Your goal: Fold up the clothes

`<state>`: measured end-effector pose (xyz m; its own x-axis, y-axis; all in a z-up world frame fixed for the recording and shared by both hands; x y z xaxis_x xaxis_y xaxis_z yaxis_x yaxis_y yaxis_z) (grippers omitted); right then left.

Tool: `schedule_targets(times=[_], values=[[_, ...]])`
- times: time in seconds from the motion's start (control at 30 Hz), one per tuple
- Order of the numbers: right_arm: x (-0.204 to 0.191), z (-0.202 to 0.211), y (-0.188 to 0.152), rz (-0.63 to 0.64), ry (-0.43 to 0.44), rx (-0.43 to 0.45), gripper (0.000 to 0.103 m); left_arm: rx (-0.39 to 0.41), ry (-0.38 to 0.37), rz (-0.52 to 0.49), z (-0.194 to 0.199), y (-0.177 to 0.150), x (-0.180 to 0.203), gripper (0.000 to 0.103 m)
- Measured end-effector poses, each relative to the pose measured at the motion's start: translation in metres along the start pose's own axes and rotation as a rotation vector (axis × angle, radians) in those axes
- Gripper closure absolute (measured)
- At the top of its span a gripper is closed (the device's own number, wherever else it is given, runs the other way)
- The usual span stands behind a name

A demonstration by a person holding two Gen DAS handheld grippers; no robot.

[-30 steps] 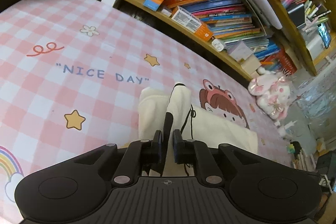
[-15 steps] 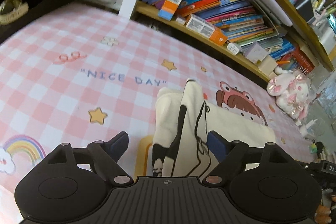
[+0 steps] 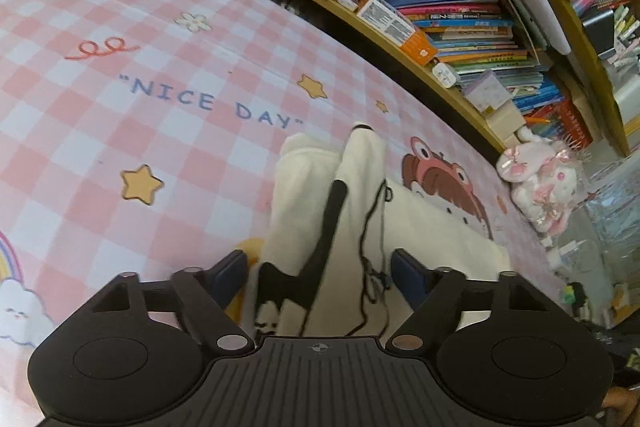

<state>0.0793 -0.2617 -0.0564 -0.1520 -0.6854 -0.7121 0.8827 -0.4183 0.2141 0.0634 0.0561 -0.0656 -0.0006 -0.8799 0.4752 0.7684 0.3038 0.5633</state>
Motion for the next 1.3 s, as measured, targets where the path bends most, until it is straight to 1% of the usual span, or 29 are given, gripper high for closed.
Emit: schedule_targets(times=[0.03,0.07,0.1,0.13,0.17,0.2,0.23,0.27,0.33,0.37,0.4,0.47,0.5,0.57,0.67,0.7,0.77,0.8,0.87,0.9,0.93,0.97,1.0,1.03,1.07,1.1,1.2,1.27,1.3], values=[[-0.002,-0.003,0.000,0.003,0.001,-0.009,0.042,-0.005,-0.003,0.001,-0.001,0.000,0.001,0.031],[-0.004,-0.006,-0.001,0.011,-0.005,-0.015,0.049,-0.011,0.001,-0.003,-0.002,0.000,0.004,0.039],[-0.006,-0.008,-0.002,0.028,-0.017,-0.010,0.053,-0.016,0.007,-0.012,-0.002,0.000,0.006,0.045],[-0.011,-0.008,-0.003,0.061,-0.033,0.005,0.057,-0.010,0.011,-0.028,0.000,0.000,0.009,0.059],[-0.015,-0.007,-0.004,0.094,-0.049,0.019,0.063,-0.004,0.014,-0.045,0.003,0.000,0.012,0.069],[-0.019,-0.007,-0.005,0.128,-0.064,0.034,0.069,0.007,0.009,-0.068,0.006,0.002,0.016,0.072],[-0.027,-0.005,-0.008,0.189,-0.081,0.060,0.072,0.012,0.004,-0.087,0.009,0.002,0.020,0.075],[-0.035,-0.002,-0.010,0.251,-0.097,0.086,0.079,0.017,0.000,-0.106,0.011,0.002,0.023,0.075],[-0.049,0.003,-0.016,0.358,-0.111,0.117,0.080,0.025,-0.009,-0.140,0.016,0.002,0.029,0.075],[-0.054,0.005,-0.018,0.394,-0.108,0.125,0.080,0.015,-0.005,-0.123,0.014,0.002,0.025,0.074],[-0.054,0.005,-0.019,0.397,-0.108,0.120,0.080,0.006,-0.001,-0.106,0.013,0.002,0.021,0.072],[-0.046,0.003,-0.016,0.346,-0.111,0.100,0.079,-0.014,-0.005,-0.066,0.010,0.002,0.012,0.067],[-0.040,0.001,-0.013,0.307,-0.108,0.089,0.074,-0.018,-0.013,-0.054,0.009,0.002,0.010,0.064],[-0.030,0.000,-0.009,0.224,-0.095,0.071,0.067,-0.031,-0.023,-0.038,0.008,0.002,0.006,0.053],[-0.015,-0.001,-0.004,0.117,-0.086,0.061,0.059,-0.056,-0.029,-0.011,0.002,-0.002,0.001,0.051],[-0.011,-0.001,-0.003,0.085,-0.087,0.060,0.056,-0.050,-0.039,-0.002,0.001,-0.002,0.000,0.048],[-0.007,-0.004,-0.002,0.053,-0.077,0.048,0.052,-0.047,-0.053,0.006,-0.002,-0.001,0.003,0.047],[-0.007,-0.005,-0.003,0.047,-0.070,0.044,0.050,-0.047,-0.057,0.006,-0.003,0.000,0.004,0.047],[-0.007,-0.007,-0.003,0.033,-0.057,0.035,0.050,-0.050,-0.055,-0.002,-0.005,-0.001,0.007,0.051],[-0.011,-0.007,-0.004,0.060,-0.062,0.040,0.050,-0.051,-0.054,-0.005,-0.007,-0.001,0.009,0.054],[-0.014,-0.007,-0.006,0.088,-0.068,0.045,0.050,-0.051,-0.052,-0.011,-0.007,-0.001,0.011,0.065],[-0.018,-0.006,-0.007,0.116,-0.073,0.050,0.055,-0.044,-0.036,-0.030,-0.006,-0.002,0.015,0.072],[-0.021,-0.006,-0.008,0.144,-0.079,0.056,0.064,-0.036,-0.020,-0.049,-0.004,-0.002,0.018,0.074],[-0.025,-0.005,-0.010,0.172,-0.085,0.061,0.066,-0.029,-0.004,-0.071,-0.002,-0.003,0.022,0.078],[-0.028,-0.005,-0.011,0.200,-0.091,0.066,0.073,-0.017,0.011,-0.112,0.001,-0.002,0.028,0.079],[-0.032,-0.005,-0.012,0.229,-0.096,0.071,0.077,-0.012,0.021,-0.147,0.004,-0.002,0.034,0.079],[-0.043,-0.004,-0.016,0.313,-0.113,0.087,0.078,-0.033,0.020,-0.156,0.005,-0.005,0.035,0.079],[-0.050,-0.003,-0.019,0.370,-0.125,0.097,0.078,-0.046,-0.009,-0.105,0.004,-0.003,0.028,0.077],[-0.046,-0.004,-0.018,0.343,-0.122,0.090,0.077,-0.050,-0.018,-0.088,0.004,-0.002,0.026,0.076]])
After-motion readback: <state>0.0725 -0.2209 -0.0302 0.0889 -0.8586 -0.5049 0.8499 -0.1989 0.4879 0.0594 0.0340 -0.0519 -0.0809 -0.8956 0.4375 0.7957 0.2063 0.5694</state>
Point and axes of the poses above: each gripper's, at about its wrist camera, not at the fingertips, and z roughly against the way its jaws point, x to its right, y to its top, the point moved 7 cm from there along -z, roughly the way its jaws point, and after that the axes turned 9 degrees about -z, right-handed, at the moved point
